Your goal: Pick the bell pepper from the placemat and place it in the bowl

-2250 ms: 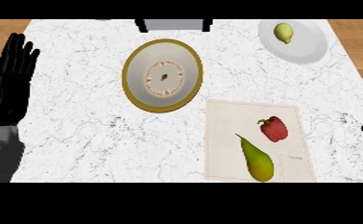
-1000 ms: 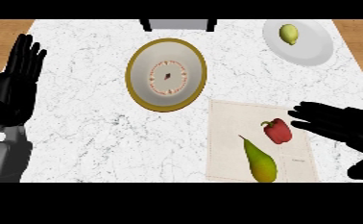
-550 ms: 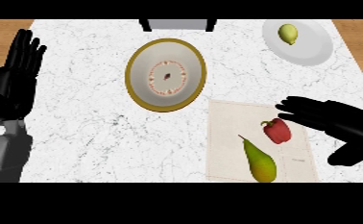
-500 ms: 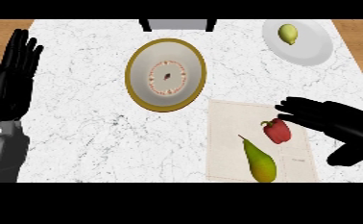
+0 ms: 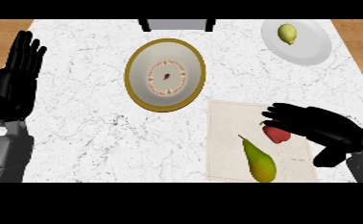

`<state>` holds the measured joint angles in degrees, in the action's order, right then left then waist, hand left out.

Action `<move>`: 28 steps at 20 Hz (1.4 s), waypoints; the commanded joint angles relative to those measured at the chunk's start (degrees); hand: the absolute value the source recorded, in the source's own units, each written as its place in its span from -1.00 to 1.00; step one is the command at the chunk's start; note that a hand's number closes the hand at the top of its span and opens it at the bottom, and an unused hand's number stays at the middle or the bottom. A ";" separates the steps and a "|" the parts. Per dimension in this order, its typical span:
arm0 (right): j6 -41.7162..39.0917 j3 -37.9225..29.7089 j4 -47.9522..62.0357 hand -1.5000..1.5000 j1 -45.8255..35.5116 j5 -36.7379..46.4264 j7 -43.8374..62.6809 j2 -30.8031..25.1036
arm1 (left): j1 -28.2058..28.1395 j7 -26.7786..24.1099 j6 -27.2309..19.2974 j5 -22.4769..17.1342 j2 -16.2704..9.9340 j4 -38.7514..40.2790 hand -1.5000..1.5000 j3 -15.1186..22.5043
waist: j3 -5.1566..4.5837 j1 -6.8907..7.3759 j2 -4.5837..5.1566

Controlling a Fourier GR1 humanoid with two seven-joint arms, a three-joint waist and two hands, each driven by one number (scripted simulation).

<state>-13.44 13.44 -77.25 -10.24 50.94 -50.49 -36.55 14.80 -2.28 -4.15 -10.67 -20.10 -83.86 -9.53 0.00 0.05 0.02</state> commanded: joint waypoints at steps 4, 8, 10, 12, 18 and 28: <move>-2.50 -2.42 5.21 -1.00 -3.81 3.40 -3.81 1.97 | 2.92 -0.29 1.26 1.29 -0.12 3.20 0.00 -1.74 | 0.00 -0.01 0.03; -0.01 0.67 8.97 -1.00 -5.21 7.99 2.26 8.92 | -0.17 -0.14 0.73 1.67 1.92 -0.88 0.00 -0.97 | 0.01 0.19 0.05; -2.96 -1.91 7.07 -1.00 -5.19 7.78 0.38 6.15 | -0.62 -0.20 2.54 1.32 1.13 0.44 0.00 -2.06 | -0.01 0.01 -0.01; 1.38 -1.90 12.14 -1.00 -5.62 9.82 0.84 9.07 | -2.36 0.83 4.83 -0.86 -0.49 -1.82 0.00 -4.12 | 0.00 0.21 0.00; 2.58 -2.21 15.70 -1.00 -8.59 13.72 1.75 12.53 | 0.08 1.45 1.96 2.48 1.72 -0.65 0.00 -2.79 | 0.01 0.18 0.02; 10.71 -5.27 18.51 1.00 -8.02 10.18 -7.44 12.75 | -0.25 1.42 1.90 3.43 2.23 -1.32 0.00 -2.63 | 0.02 0.07 0.02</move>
<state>-6.01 8.85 -60.75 -18.60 61.49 -54.71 -25.71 13.87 -1.30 -1.72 -8.06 -17.74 -85.59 -11.95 -0.73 0.08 -0.34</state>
